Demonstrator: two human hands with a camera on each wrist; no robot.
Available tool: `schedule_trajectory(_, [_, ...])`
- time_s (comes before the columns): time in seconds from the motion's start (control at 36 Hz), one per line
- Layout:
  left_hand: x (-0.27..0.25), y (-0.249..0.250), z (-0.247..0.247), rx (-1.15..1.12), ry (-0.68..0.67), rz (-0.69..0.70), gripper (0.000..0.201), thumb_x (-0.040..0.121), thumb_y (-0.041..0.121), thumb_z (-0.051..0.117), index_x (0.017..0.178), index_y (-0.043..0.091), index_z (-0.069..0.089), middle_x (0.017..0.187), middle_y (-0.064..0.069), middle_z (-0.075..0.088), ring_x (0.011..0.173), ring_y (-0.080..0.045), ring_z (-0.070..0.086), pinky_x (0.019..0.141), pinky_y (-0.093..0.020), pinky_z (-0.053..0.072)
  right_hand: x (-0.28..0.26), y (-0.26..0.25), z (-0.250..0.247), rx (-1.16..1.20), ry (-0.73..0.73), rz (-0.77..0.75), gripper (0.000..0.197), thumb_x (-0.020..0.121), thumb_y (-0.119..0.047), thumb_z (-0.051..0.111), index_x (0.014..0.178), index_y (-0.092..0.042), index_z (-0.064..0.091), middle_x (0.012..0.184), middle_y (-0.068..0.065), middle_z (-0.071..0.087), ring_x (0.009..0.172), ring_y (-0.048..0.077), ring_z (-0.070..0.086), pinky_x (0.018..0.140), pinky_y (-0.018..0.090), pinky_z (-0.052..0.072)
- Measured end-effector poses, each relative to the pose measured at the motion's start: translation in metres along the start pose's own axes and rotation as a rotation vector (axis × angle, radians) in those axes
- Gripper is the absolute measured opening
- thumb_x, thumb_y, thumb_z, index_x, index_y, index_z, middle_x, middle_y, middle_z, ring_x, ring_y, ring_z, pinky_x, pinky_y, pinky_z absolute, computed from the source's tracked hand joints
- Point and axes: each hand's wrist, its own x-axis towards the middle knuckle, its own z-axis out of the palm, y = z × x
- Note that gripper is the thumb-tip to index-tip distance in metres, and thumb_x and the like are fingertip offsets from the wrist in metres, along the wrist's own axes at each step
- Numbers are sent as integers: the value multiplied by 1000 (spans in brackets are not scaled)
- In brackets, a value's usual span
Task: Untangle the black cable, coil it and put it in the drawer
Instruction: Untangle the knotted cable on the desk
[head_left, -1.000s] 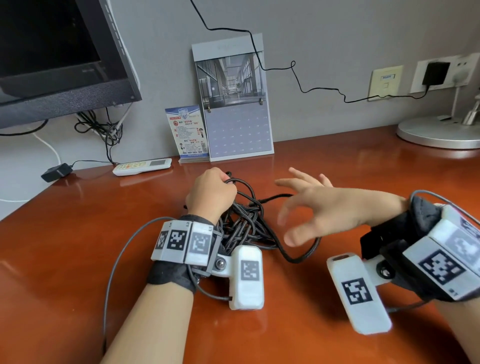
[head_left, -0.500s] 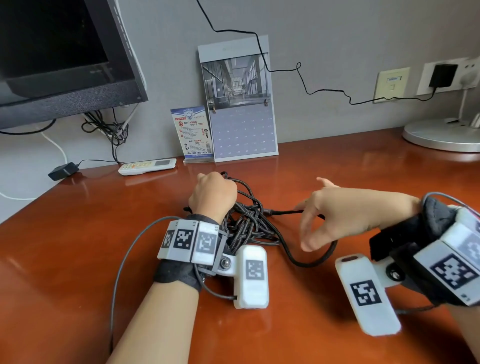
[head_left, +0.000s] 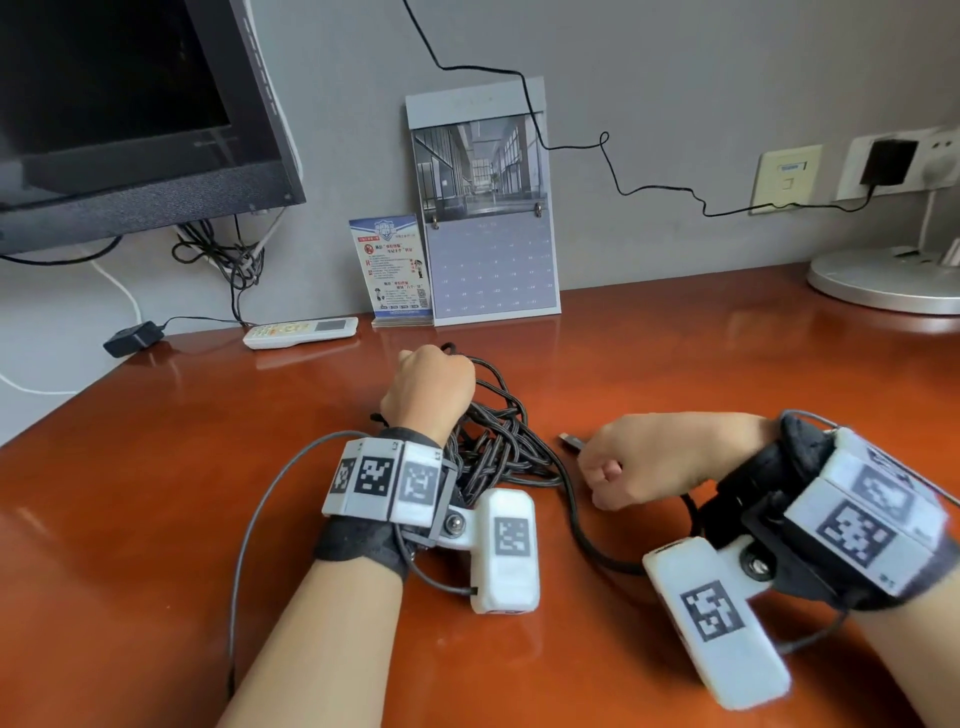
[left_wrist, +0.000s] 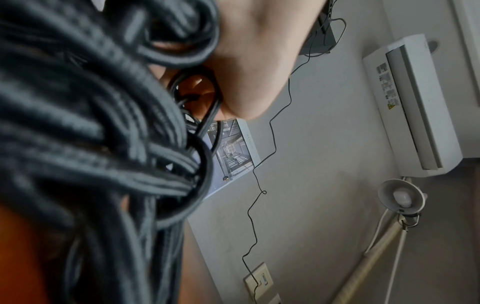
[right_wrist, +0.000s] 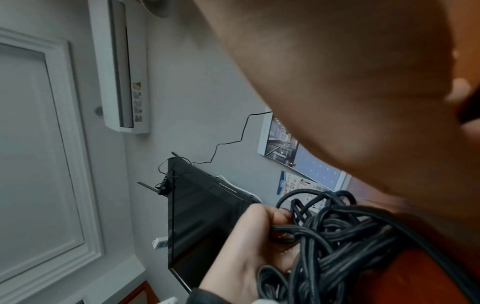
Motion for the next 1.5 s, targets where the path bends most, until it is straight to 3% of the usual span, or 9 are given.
schedule_trajectory(0.19, [-7,5,-4,-125,-71,30,28,85,15,41,58,13,39,92,-22,54,84,-33,46,73,-34,30,16,6,-17,364,23,27,16,89,-5,50,89,-17,61,75,-7,59,68,5,50,65,17,37])
schedule_trajectory(0.33, [-9,6,-1,-118,-134,172,40,86,28,45,52,15,29,49,3,31,55,-20,34,57,-29,21,27,13,-36,716,155,45,18,96,-10,49,107,-21,58,85,-1,63,68,14,62,60,23,48])
schedule_trajectory(0.44, [-9,4,0,-84,-168,242,35,83,33,45,55,16,33,57,3,39,65,-22,42,61,-29,25,37,4,-41,634,228,27,8,92,-16,60,97,-22,62,81,-5,66,67,10,64,63,27,55])
schedule_trajectory(0.56, [-11,3,-4,-32,-191,274,7,82,24,51,86,30,50,100,11,46,94,-16,49,74,-31,30,43,-6,-43,421,293,65,16,93,-16,58,77,-14,58,73,4,67,65,13,67,58,27,56])
schedule_trajectory(0.64, [-10,1,-3,30,-199,312,36,78,14,51,104,39,47,115,13,52,104,-17,52,79,-30,39,47,-19,-41,199,297,113,17,97,-9,43,85,-6,55,86,14,68,70,20,70,49,23,51])
schedule_trajectory(1.0, [-13,5,0,213,-215,377,49,86,7,39,126,35,44,104,3,57,87,-22,48,70,-31,37,37,-25,-42,-215,585,253,6,96,-10,42,96,-6,46,107,8,41,74,31,49,66,36,34])
schedule_trajectory(1.19, [-12,0,1,160,-209,381,51,86,6,39,125,39,46,106,8,61,89,-19,51,74,-28,39,-2,-1,-54,5,230,161,29,95,-20,48,124,-18,50,115,-1,57,102,17,52,84,25,40])
schedule_trajectory(1.39, [-13,0,0,132,-212,383,51,84,5,39,121,38,48,104,9,61,89,-19,52,73,-29,38,-48,19,-59,34,10,212,21,98,-30,46,113,-37,58,111,-28,51,112,0,47,88,15,34])
schedule_trajectory(1.5, [-14,0,-1,130,-221,385,50,83,5,38,120,39,48,103,8,62,88,-19,52,72,-28,37,-59,23,-73,118,32,190,21,99,-29,44,106,-37,62,114,-20,60,109,-1,55,86,21,50])
